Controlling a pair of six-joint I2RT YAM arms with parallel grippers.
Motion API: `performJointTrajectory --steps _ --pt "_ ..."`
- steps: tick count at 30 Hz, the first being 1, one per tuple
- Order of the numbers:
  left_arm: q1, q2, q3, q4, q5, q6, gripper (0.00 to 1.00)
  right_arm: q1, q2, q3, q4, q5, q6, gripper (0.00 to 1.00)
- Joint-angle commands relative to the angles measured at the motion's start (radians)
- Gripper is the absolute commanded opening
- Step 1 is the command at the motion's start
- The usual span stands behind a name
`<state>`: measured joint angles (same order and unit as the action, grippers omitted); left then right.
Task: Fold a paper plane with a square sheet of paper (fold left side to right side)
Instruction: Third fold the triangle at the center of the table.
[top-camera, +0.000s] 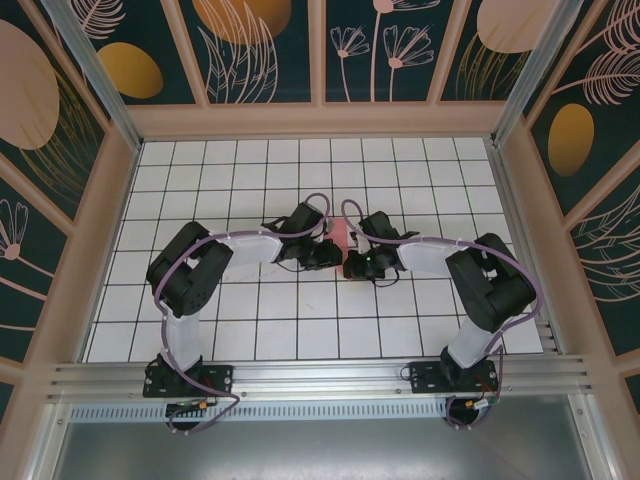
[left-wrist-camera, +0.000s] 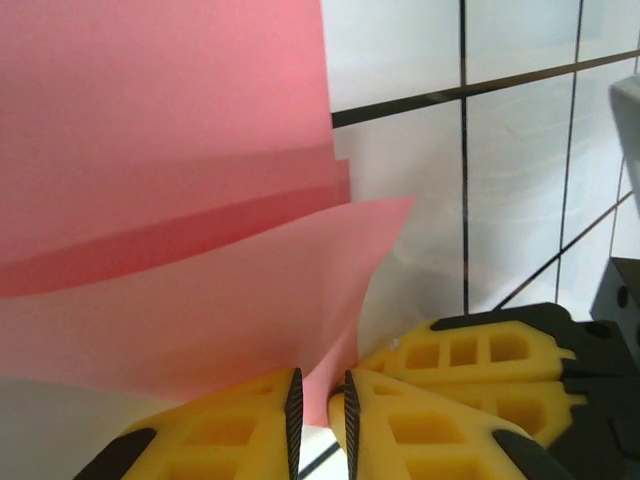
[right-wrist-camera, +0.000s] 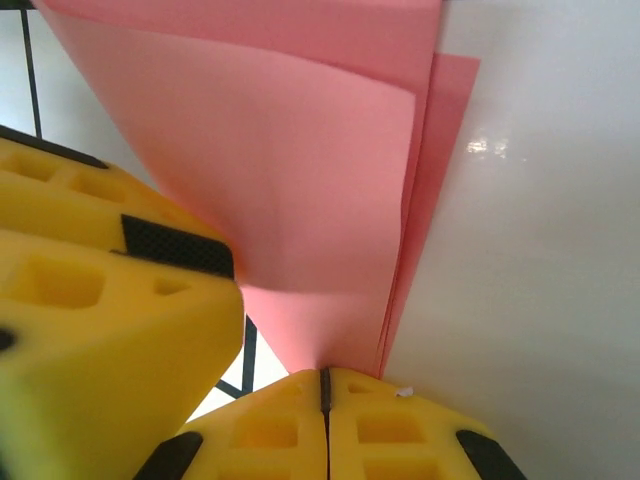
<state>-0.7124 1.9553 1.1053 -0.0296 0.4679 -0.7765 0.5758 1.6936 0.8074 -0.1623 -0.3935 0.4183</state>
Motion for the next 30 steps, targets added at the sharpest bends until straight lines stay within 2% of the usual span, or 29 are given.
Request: performJointTrajectory --steps 1,9,30 --pt "-0.01 0.064 0.012 -0.013 -0.055 0.0 0.22 0.004 0.065 -0.036 -0.115 0.153 -0.007 0.07" --pt "0.002 0.089 0.019 -0.032 -0.109 0.008 0.21 0.011 0.066 -0.036 -0.124 0.168 -0.009 0.07" --pt "0.138 0.083 0.057 -0.096 -0.197 0.102 0.22 0.029 0.09 -0.034 -0.152 0.196 -0.01 0.07"
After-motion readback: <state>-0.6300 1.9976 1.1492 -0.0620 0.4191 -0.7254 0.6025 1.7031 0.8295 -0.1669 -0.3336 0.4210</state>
